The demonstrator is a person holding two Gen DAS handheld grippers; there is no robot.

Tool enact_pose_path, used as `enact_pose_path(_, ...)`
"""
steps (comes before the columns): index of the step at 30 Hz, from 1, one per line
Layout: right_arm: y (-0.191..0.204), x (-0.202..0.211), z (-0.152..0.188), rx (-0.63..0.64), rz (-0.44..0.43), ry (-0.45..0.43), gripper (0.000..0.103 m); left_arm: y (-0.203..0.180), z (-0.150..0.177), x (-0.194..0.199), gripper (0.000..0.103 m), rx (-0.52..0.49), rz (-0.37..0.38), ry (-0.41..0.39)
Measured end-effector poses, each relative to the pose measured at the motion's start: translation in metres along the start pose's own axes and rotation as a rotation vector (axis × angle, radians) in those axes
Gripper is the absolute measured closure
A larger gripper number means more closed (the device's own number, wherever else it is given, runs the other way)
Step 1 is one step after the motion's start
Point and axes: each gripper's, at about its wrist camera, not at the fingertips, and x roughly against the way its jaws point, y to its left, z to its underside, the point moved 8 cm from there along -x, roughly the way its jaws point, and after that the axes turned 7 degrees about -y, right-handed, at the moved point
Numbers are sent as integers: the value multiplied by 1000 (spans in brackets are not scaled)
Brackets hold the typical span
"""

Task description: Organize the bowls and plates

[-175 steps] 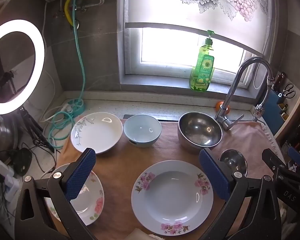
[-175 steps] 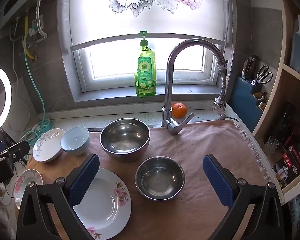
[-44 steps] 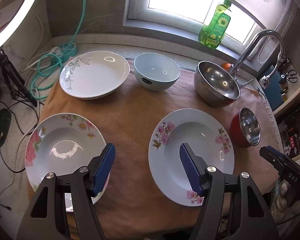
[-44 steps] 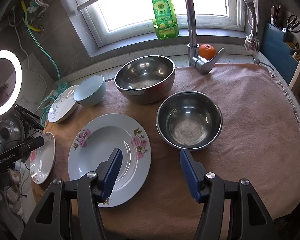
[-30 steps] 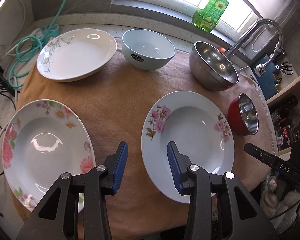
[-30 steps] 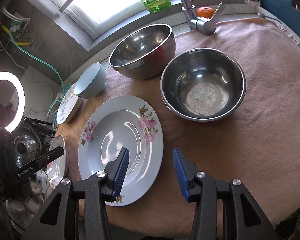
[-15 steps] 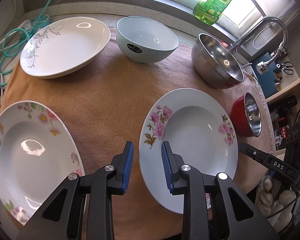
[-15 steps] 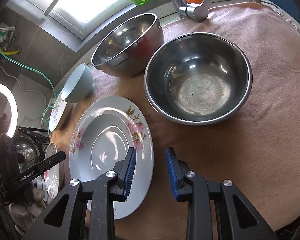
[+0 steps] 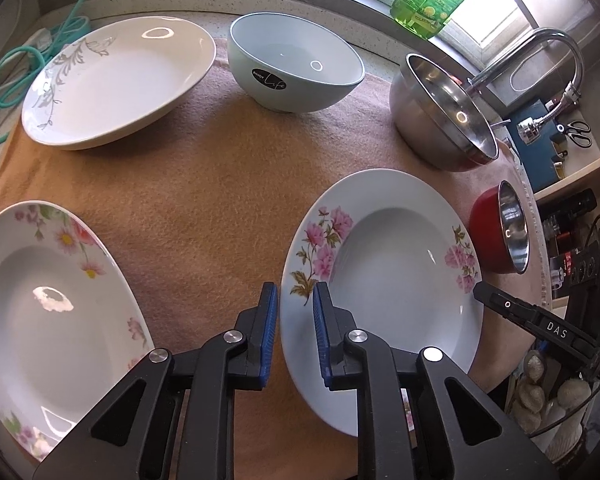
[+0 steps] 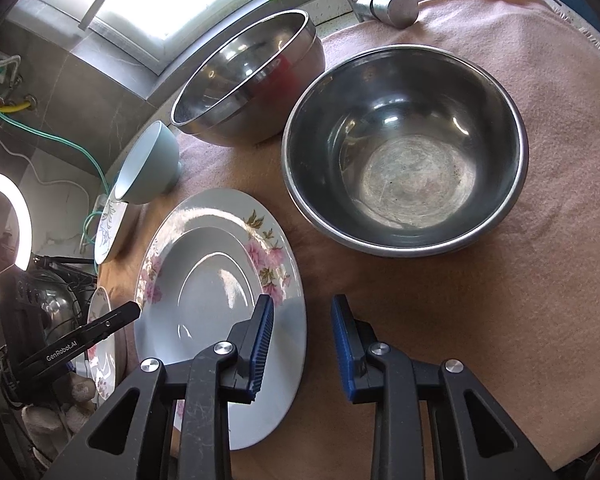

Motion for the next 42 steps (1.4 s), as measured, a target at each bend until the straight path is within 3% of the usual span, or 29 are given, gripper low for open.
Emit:
enact_pose_path(14,9,-7,2,8,-21,22,86,1,0,-2,89,2,8,5)
enact_pose_path(42,20,-7,6,41,-11,37,86,12,9,9,90,66,10,-12)
